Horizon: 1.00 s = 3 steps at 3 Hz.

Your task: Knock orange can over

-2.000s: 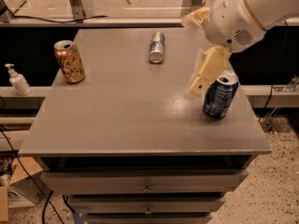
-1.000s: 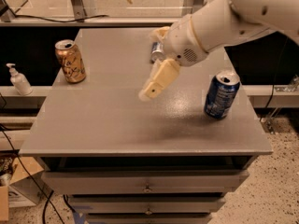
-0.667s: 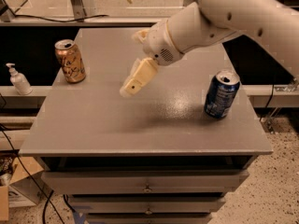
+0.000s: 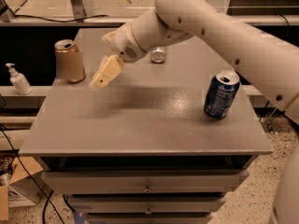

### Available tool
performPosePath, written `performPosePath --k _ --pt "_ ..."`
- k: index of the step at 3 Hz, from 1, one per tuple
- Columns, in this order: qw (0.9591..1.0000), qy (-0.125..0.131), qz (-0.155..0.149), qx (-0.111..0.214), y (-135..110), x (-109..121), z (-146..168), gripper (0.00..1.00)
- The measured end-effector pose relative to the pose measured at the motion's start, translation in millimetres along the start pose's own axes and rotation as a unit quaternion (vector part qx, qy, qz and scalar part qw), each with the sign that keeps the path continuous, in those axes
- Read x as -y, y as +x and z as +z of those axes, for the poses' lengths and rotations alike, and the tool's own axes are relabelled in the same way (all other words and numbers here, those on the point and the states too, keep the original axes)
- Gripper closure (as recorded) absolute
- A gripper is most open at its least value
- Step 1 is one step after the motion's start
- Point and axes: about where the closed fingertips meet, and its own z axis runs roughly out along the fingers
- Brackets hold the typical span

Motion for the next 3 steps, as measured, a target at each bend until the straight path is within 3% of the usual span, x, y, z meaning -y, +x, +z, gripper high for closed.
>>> performPosePath --k 1,3 --pt "0.9998 -0.013 -0.004 0.015 -15.6 12.4 31.7 0.00" --pt "0.9993 -0.013 -0.013 0.033 -37.7 26.4 75.7 0.00"
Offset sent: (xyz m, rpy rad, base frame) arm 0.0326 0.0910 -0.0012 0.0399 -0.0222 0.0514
